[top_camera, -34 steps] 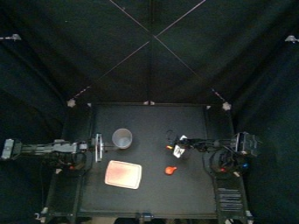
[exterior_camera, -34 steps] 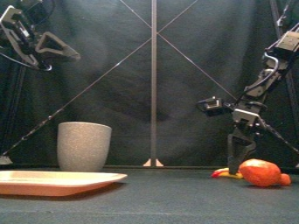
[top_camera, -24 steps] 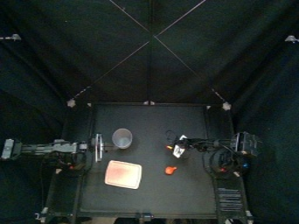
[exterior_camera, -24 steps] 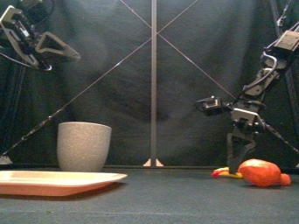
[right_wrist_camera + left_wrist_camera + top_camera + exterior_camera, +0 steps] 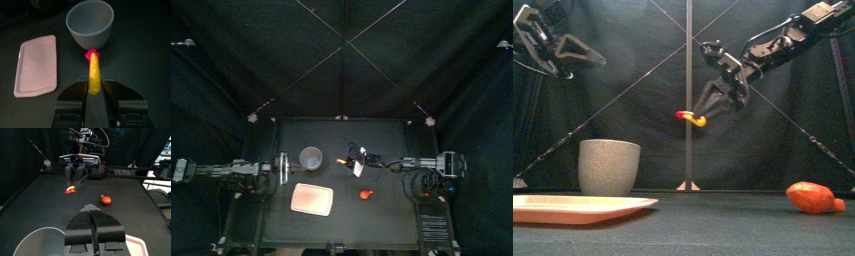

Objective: Pick the shrimp then place it in the grey bowl
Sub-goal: Place shrimp in the grey bowl

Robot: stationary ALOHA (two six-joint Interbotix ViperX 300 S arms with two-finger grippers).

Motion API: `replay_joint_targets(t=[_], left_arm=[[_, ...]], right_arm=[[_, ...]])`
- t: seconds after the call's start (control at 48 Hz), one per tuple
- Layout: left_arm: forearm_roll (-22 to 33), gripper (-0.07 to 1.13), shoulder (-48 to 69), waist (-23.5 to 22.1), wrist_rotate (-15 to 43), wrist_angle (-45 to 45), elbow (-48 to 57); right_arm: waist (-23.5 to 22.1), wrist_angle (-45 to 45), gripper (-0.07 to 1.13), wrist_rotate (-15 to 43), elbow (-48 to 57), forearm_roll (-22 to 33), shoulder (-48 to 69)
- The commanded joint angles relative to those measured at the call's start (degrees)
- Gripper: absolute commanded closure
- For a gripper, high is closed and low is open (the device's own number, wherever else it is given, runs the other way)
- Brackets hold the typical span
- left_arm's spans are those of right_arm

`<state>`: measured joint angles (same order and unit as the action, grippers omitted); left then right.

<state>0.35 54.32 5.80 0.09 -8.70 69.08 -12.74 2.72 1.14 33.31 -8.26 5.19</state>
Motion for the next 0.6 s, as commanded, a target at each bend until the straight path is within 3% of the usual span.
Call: replay_joint_targets(t=[0.021,0.208,0.604], left_arm=[[-0.2,1.01,-0.3,-0.2,0.1,-0.9,-0.7],[-0.2,1.01,-0.3,-0.2,0.1,-1.0,-0.6],[-0.2,1.01,-0.3,-0.2,0.0,-1.1,-0.1]], right_arm=[[-0.1,-3.5,0.54,0.4,-4.9,2.9,-2.5],[0.6,-8.8,0.54,0.4,-11.9,5.3,-9.7],[1.5,-9.0,0.51,0.4,-26.6,7.2,-22.5]])
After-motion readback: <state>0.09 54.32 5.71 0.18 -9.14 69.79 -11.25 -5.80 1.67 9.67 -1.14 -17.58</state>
